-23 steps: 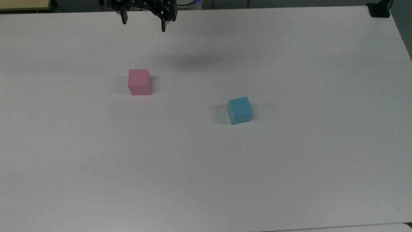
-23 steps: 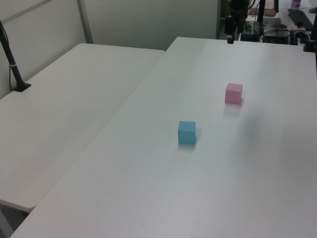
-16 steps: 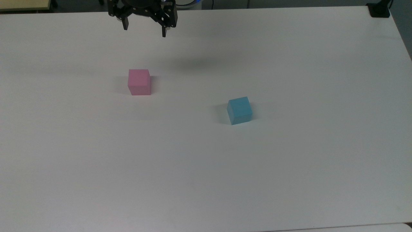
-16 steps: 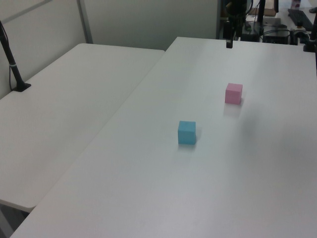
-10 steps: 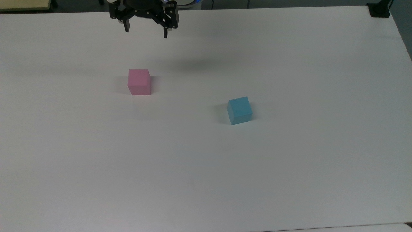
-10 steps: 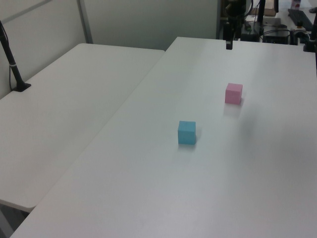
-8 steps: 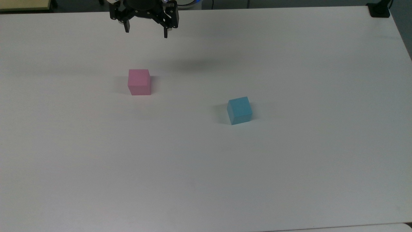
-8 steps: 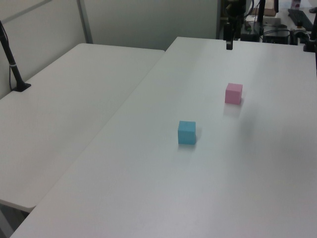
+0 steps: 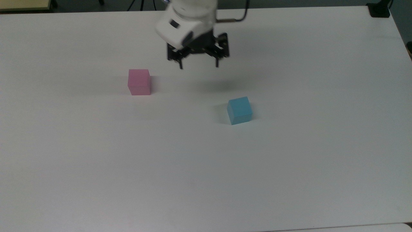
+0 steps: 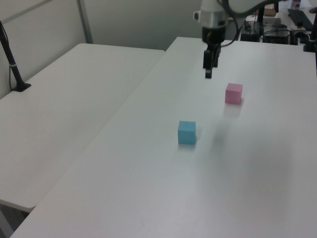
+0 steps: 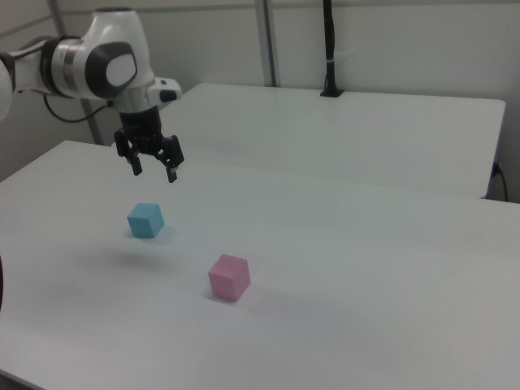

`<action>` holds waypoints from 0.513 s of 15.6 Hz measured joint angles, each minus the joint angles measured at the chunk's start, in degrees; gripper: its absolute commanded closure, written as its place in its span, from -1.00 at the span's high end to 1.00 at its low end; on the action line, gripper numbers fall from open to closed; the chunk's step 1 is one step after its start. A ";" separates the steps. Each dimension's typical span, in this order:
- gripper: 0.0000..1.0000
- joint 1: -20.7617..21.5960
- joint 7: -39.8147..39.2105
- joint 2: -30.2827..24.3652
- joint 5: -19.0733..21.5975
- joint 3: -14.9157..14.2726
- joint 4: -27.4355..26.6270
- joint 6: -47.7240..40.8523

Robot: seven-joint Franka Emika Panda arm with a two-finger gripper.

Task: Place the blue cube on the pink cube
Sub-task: 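Move the open gripper over the blue cube and lower onto it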

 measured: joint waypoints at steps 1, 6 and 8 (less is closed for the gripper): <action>1.00 1.92 0.01 1.40 0.29 -0.95 0.06 2.03; 1.00 8.99 0.01 9.49 0.63 -4.11 0.62 10.09; 1.00 10.78 0.01 12.22 0.63 -4.52 0.84 12.27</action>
